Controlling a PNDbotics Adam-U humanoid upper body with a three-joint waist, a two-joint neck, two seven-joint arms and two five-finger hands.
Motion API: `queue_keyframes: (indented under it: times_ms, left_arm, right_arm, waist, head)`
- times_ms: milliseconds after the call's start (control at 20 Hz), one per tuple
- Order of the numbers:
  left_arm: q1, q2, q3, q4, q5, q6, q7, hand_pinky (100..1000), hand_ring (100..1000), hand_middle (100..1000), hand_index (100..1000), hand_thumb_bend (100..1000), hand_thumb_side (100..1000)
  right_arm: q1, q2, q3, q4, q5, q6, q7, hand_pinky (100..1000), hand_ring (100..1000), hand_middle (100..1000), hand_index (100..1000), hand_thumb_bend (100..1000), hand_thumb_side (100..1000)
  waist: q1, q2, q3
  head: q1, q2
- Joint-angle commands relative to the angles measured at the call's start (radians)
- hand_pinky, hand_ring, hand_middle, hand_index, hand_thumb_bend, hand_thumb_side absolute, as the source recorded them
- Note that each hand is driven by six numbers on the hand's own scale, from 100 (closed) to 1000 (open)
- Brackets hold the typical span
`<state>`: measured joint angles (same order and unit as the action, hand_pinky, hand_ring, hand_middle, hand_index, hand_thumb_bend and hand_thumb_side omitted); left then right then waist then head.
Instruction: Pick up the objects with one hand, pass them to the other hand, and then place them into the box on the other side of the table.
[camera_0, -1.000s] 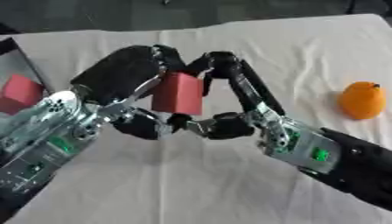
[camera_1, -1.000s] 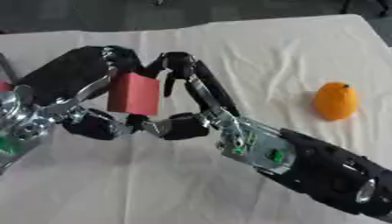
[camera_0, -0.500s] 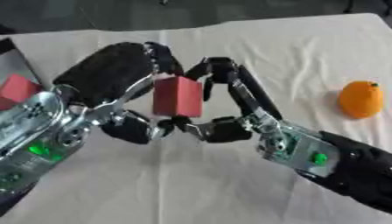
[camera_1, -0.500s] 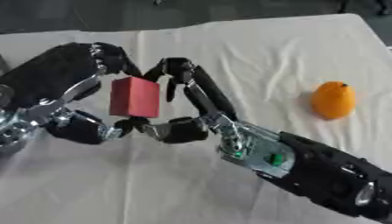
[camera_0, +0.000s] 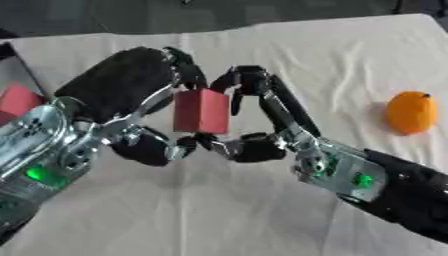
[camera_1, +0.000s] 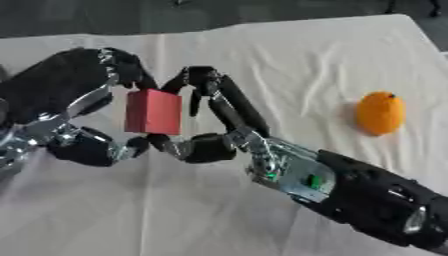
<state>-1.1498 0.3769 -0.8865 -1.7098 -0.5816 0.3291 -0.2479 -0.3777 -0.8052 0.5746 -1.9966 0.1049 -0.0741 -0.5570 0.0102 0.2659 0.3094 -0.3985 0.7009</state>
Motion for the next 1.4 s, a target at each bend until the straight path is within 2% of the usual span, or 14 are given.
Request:
queue_keyframes:
  times_ms: [50,250,450,1100,1250,1400]
  left_arm:
    - [-0.021,-0.006,0.016,-0.012,0.007,0.005,0.021,780,602,560,664,395,134]
    - [-0.018,-0.017,0.016,0.011,0.009,0.002,0.053,776,568,490,591,350,147]
    - [-0.015,-0.022,0.015,0.026,0.009,0.0,0.079,768,533,432,518,304,122]
    - [-0.016,-0.025,0.014,0.031,0.006,0.003,0.088,758,523,400,478,229,125]
    - [-0.017,-0.021,0.015,0.024,0.002,0.005,0.08,756,520,388,466,231,116]
    - [-0.017,-0.016,0.016,0.022,-0.006,0.008,0.067,750,521,381,460,246,109]
  right_arm:
    - [-0.004,-0.004,0.004,-0.003,0.009,0.002,0.004,339,692,506,482,446,100]
    - [-0.001,-0.001,0.005,-0.003,0.018,0.002,0.004,339,693,507,483,444,100]
    - [0.0,0.0,0.009,-0.003,0.021,0.001,0.004,338,692,506,483,443,100]
    - [0.003,0.001,0.01,-0.003,0.043,0.012,-0.006,352,701,517,521,449,100]
    - [0.004,-0.001,0.009,-0.003,0.054,0.026,-0.009,366,716,533,553,471,152]
    - [0.007,-0.005,0.01,-0.003,0.086,0.061,0.003,407,751,582,622,560,287]
  waist:
    - [0.01,-0.01,-0.001]
    - [0.009,-0.01,-0.004]
    - [0.01,-0.008,-0.005]
    - [0.008,-0.011,-0.005]
    - [0.008,-0.011,-0.006]
    - [0.008,-0.012,-0.006]
  head:
    - [0.0,-0.002]
    - [0.003,-0.002]
    - [0.004,-0.003]
    - [0.001,-0.002]
    - [0.002,-0.001]
    - [0.001,0.001]
